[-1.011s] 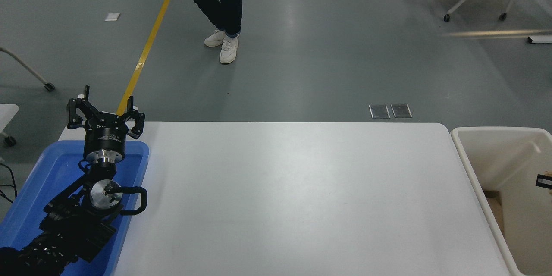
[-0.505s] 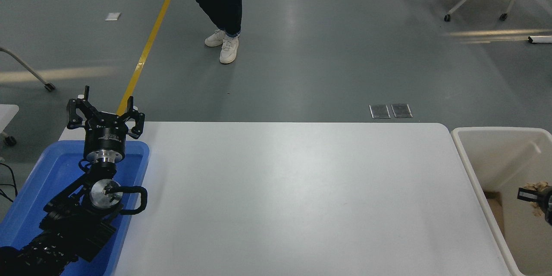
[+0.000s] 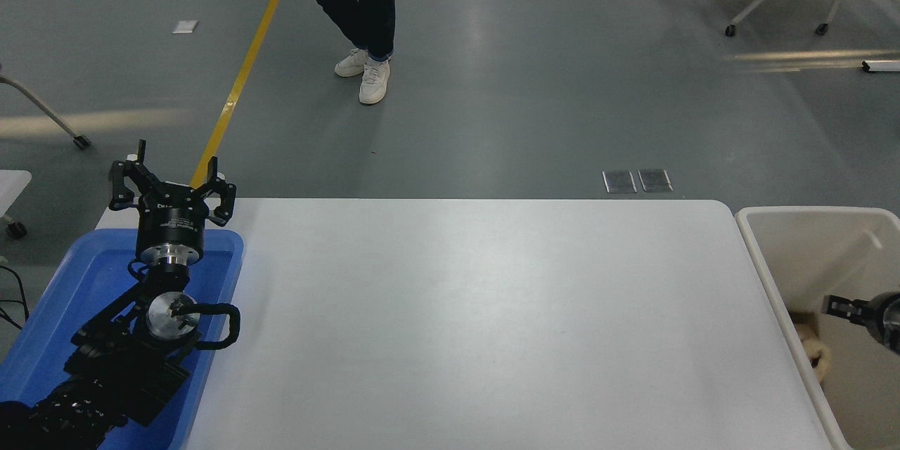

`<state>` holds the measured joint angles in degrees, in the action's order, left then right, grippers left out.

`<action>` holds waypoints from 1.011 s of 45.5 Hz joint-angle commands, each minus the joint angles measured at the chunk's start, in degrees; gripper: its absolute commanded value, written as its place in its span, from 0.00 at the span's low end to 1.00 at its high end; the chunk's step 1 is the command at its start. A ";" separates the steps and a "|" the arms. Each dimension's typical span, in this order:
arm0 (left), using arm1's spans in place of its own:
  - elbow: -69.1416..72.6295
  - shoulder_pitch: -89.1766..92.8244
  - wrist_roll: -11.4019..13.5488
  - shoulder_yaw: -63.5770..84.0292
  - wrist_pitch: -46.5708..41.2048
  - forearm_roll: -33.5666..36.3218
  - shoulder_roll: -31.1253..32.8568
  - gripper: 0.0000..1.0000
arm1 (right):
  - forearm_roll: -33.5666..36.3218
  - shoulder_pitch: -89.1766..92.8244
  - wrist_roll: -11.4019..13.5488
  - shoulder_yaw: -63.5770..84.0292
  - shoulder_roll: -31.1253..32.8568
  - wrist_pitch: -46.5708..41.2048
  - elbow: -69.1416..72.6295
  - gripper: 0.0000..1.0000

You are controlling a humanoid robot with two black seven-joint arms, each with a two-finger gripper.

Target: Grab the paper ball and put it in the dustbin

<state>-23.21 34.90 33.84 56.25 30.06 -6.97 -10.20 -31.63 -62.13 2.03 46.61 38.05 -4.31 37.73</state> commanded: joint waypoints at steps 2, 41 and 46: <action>0.00 -0.01 0.00 -0.09 -0.01 0.11 0.01 0.99 | -1.77 -22.23 -0.01 8.32 5.98 -2.27 19.29 1.00; 0.00 -0.10 0.00 0.00 -0.01 0.02 0.01 0.99 | 14.58 -61.44 -0.09 11.92 -4.21 -40.69 47.78 1.00; 0.00 -0.10 0.00 0.00 -0.01 0.02 0.01 0.99 | 14.93 -62.76 -0.09 12.19 -4.39 -40.69 49.98 1.00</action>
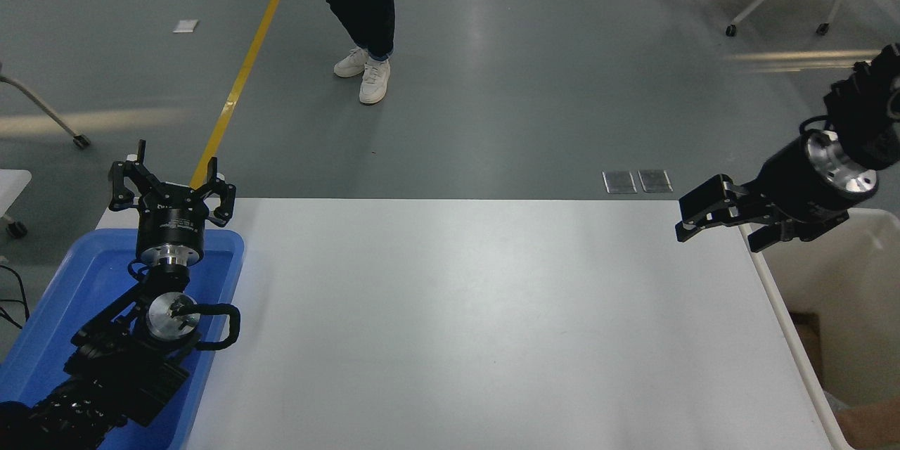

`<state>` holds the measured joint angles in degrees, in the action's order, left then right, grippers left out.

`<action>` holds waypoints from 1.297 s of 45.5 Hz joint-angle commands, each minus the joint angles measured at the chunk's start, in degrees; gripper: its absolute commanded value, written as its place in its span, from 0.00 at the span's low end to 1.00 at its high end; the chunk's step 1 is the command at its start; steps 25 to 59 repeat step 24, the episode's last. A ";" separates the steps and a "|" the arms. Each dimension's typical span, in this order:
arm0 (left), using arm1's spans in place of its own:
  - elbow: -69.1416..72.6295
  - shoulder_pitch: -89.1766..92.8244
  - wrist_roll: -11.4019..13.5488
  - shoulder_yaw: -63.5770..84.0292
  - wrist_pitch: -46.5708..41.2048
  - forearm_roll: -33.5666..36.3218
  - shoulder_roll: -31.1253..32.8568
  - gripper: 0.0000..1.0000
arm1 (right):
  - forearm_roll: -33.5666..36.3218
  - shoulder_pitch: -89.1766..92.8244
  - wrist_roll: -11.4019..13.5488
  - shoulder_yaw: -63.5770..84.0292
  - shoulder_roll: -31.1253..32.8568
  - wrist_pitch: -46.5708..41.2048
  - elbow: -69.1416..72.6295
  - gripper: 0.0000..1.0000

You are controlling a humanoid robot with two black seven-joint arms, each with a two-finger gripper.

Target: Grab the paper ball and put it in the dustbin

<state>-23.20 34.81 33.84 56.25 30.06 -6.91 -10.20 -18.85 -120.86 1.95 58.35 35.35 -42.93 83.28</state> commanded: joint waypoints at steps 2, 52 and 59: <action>0.00 -0.01 0.00 0.00 0.00 -0.12 0.00 0.99 | 2.59 -4.65 -0.02 0.54 -1.77 -2.07 5.31 1.00; 0.00 -0.01 0.00 0.00 0.00 -0.12 0.00 0.99 | 3.73 -8.34 -0.02 3.61 -5.82 -2.07 7.51 1.00; 0.00 -0.01 0.00 0.00 0.00 -0.12 0.00 0.99 | 3.73 -8.34 -0.02 3.61 -5.82 -2.07 7.51 1.00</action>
